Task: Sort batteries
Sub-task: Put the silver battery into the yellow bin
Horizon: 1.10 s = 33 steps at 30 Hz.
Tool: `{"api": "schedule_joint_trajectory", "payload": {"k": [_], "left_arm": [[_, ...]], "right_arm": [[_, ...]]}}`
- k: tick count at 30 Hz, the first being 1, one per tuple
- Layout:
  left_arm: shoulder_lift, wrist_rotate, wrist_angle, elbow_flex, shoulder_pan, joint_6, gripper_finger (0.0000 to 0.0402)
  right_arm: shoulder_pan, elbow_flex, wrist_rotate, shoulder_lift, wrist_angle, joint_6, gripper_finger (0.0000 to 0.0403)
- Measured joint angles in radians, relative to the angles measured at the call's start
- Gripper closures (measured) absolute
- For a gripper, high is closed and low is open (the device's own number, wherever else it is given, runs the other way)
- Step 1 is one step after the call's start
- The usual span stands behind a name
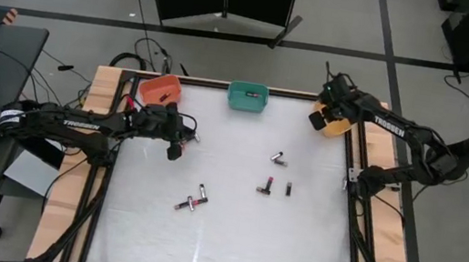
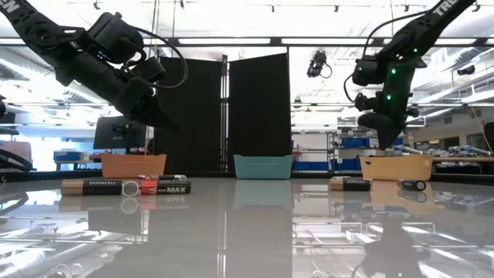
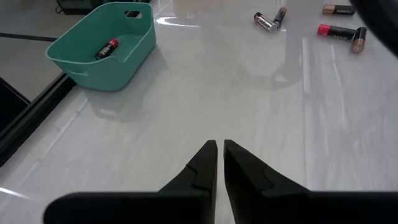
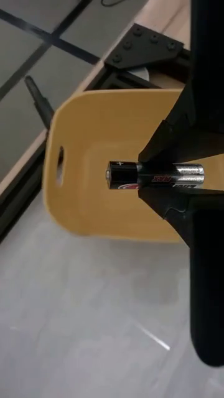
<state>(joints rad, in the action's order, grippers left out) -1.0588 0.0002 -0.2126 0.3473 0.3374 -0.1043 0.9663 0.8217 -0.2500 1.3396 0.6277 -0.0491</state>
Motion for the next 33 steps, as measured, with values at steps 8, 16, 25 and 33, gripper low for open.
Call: {"api": "schedule_joint_trajectory", "payload": {"k": [8, 16, 25, 33], "left_arm": [[0.000, 0.000, 0.000, 0.000, 0.000, -0.019, 0.0367], [0.000, 0.000, 0.001, 0.000, 0.000, -0.025, 0.0367], [0.000, 0.000, 0.002, 0.000, 0.000, -0.026, 0.0367], [0.000, 0.000, 0.002, 0.000, 0.000, -0.021, 0.0367]], "right_arm": [[0.018, -0.008, 0.031, 0.000, -0.015, -0.007, 0.0341], [0.034, -0.008, 0.040, 0.106, -0.056, -0.027, 0.0341], [0.036, 0.066, 0.039, 0.223, -0.084, -0.035, 0.0341], [0.060, 0.076, 0.037, 0.247, -0.084, -0.069, 0.0340]]}}
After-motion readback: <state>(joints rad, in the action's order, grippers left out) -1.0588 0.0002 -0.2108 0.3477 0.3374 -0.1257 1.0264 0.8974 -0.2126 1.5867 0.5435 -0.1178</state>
